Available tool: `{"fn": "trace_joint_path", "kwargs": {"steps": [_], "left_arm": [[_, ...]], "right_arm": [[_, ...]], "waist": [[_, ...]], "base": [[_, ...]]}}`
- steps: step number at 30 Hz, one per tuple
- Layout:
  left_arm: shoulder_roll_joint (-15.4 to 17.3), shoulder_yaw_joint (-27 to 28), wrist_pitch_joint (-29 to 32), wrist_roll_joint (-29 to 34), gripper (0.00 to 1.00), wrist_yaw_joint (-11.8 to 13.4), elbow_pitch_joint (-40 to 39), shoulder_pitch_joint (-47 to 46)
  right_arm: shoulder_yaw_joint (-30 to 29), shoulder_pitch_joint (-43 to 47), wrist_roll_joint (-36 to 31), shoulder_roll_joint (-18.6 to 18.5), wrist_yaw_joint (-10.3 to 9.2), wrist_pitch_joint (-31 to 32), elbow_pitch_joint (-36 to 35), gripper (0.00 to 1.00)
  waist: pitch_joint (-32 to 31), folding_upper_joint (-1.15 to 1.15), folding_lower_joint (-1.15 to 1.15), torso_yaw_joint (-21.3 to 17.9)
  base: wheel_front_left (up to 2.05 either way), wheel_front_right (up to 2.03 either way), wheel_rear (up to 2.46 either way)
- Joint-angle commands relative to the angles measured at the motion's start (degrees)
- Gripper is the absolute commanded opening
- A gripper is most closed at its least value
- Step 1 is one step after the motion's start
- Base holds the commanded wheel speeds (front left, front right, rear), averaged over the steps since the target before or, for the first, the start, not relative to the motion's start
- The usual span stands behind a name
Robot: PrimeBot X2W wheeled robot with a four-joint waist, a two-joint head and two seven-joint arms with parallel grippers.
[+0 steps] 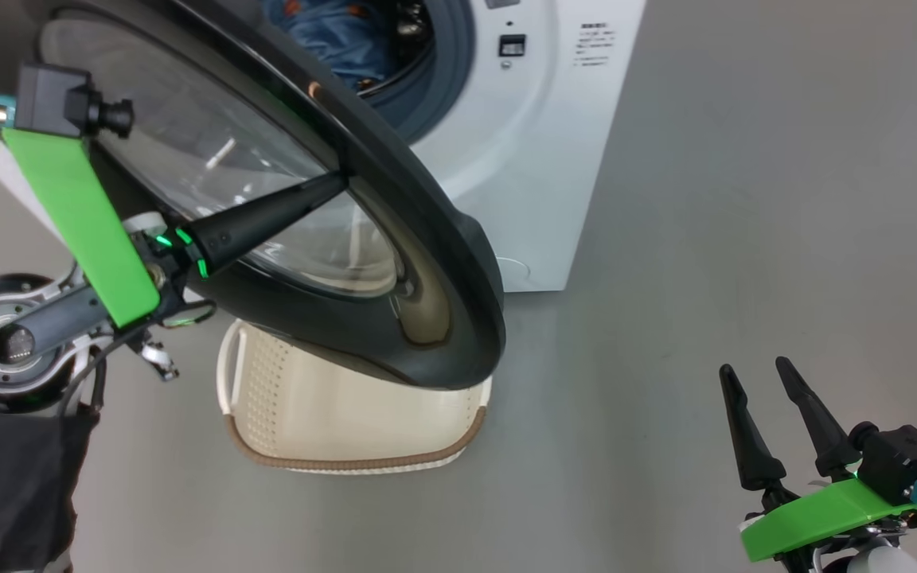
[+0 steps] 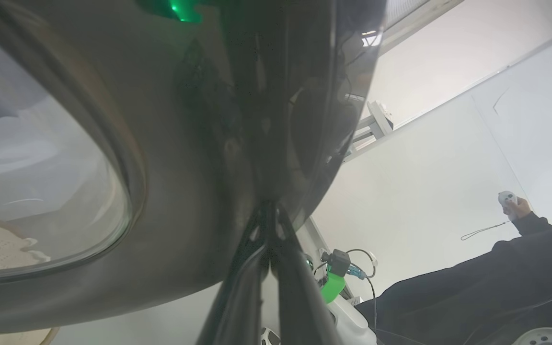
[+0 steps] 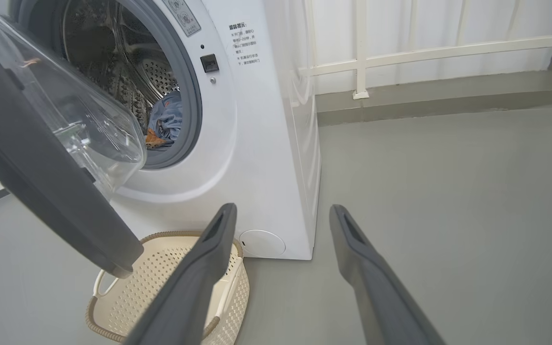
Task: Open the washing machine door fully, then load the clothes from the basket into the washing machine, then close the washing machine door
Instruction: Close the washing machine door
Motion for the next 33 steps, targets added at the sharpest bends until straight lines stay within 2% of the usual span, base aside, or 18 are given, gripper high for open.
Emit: {"fn": "trace_joint_path", "kwargs": {"steps": [1, 7, 13, 14, 15, 16, 17, 18, 27, 33], "left_arm": [[2.13, 2.28, -0.89, 0.89, 0.00, -0.16, -0.54, -2.24], [2.84, 2.59, -2.33, 1.42, 0.00, -0.16, -0.08, -0.33], [4.95, 3.48, -5.45, 3.20, 0.00, -0.16, -0.21, 6.09], [5.36, 3.72, -6.21, 3.59, 0.05, -0.16, 0.10, 7.46], [5.88, 3.95, -7.10, 4.26, 0.34, -0.16, 0.41, 8.87], [6.44, 4.02, -8.05, 5.07, 0.51, -0.16, 0.70, 10.22], [6.99, 4.09, -9.12, 5.86, 0.92, -0.16, 0.96, 11.65], [7.24, 4.37, -10.43, 6.24, 1.00, -0.16, 1.38, 13.06], [10.14, 4.33, -21.22, 9.02, 1.00, -0.16, 3.92, 22.92], [11.88, 3.03, -31.01, 10.64, 1.00, -0.16, 4.66, 27.89]], "right_arm": [[1.16, -1.29, -0.07, 0.05, 0.16, -0.28, -1.48, 1.00], [1.00, -0.79, -0.16, 0.12, 0.16, -0.28, -1.37, 1.00], [1.09, 0.28, -0.05, -0.22, 0.16, -0.28, -1.07, 1.00], [1.13, 0.48, -0.02, -0.32, 0.16, -0.28, -0.99, 1.00], [1.22, 0.67, 0.04, -0.43, 0.16, -0.28, -0.92, 1.00], [1.29, 0.81, 0.10, -0.57, 0.16, -0.28, -0.84, 1.00], [1.36, 0.96, 0.17, -0.70, 0.16, -0.28, -0.77, 1.00], [1.39, 1.11, 0.23, -0.85, 0.16, -0.28, -0.70, 1.00], [0.88, 2.82, 0.40, -2.16, 0.16, -0.28, -0.71, 1.00], [0.13, 3.78, 0.27, -2.40, 0.16, -0.28, -0.67, 1.00]], "waist": [[0.11, 0.00, 0.00, -0.72], [-0.68, 0.00, 0.00, -0.38], [-2.51, 0.00, 0.00, 0.65], [-2.87, 0.00, 0.00, 0.83], [-3.11, 0.00, 0.00, 0.95], [-3.38, 0.00, 0.00, 1.08], [-3.62, 0.00, 0.00, 1.16], [-3.91, 0.00, 0.00, 1.28], [-4.61, 0.00, 0.00, 2.05], [-4.41, 0.00, 0.00, 1.10]], "base": [[0.00, 0.00, 0.00], [0.00, 0.00, 0.00], [0.00, 0.00, 0.00], [0.00, 0.00, 0.00], [0.00, 0.00, 0.00], [0.00, 0.00, 0.00], [0.00, 0.00, 0.00], [0.00, 0.00, 0.00], [0.00, 0.00, 0.00], [0.00, 0.00, 0.00]]}}
